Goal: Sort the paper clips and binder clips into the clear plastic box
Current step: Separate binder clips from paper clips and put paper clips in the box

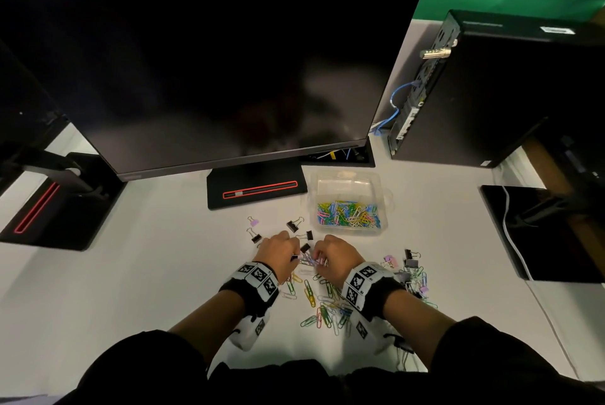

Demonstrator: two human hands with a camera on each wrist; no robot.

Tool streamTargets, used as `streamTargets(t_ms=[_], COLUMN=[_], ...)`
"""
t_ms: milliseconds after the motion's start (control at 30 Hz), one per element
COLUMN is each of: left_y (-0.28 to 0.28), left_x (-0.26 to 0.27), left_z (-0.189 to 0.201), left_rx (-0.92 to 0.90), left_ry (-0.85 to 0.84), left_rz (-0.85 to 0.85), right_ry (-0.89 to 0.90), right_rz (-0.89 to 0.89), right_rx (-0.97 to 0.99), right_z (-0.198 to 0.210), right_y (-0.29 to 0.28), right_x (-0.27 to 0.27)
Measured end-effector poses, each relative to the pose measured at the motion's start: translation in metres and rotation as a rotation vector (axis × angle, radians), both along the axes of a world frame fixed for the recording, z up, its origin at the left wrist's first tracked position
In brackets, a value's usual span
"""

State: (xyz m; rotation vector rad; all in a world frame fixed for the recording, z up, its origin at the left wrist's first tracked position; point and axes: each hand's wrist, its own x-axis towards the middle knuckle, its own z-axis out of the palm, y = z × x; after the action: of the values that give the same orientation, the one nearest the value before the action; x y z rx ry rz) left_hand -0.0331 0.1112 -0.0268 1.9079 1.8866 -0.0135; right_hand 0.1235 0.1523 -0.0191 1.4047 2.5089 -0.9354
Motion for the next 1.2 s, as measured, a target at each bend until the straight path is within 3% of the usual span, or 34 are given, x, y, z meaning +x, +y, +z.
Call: streamTargets(t_ms=[233, 433, 667, 800, 967, 1100, 1200], left_y=[0.005, 0.01, 0.013, 0.009, 0.002, -0.009, -0.018], left_x=[0.001, -0.012, -0.041, -0.044, -0.044, -0.042, -0.042], left_z=[0.0, 0.0, -0.002, -0.004, -0.002, -0.001, -0.005], left_rx=[-0.065, 0.012, 0.03, 0.055, 0.12, -0.008, -0.099], left_ry=[-0.092, -0.187, -0.152, -0.127, -0.099, -0.203, -0.19], left_rz=[0.047, 0.15, 0.275, 0.306, 0.263, 0.105, 0.015], right_ry=[0.016, 0.028, 0.013, -0.04, -0.16, -0.14, -0.107], right_rz=[-0.004, 0.036, 0.101, 0.29, 0.447, 0.493, 0.527], right_rx=[-0.01, -0.034, -0.04, -0.015, 0.036, 0.058, 0.065], right_z=[0.0, -0.001, 0.007, 0.008, 0.007, 0.005, 0.001], right_y=[0.0, -0.004, -0.006, -0.01, -0.016, -0.021, -0.026], right_x=[-0.003, -0.006, -0.01, -0.025, -0.026, -0.007, 0.013])
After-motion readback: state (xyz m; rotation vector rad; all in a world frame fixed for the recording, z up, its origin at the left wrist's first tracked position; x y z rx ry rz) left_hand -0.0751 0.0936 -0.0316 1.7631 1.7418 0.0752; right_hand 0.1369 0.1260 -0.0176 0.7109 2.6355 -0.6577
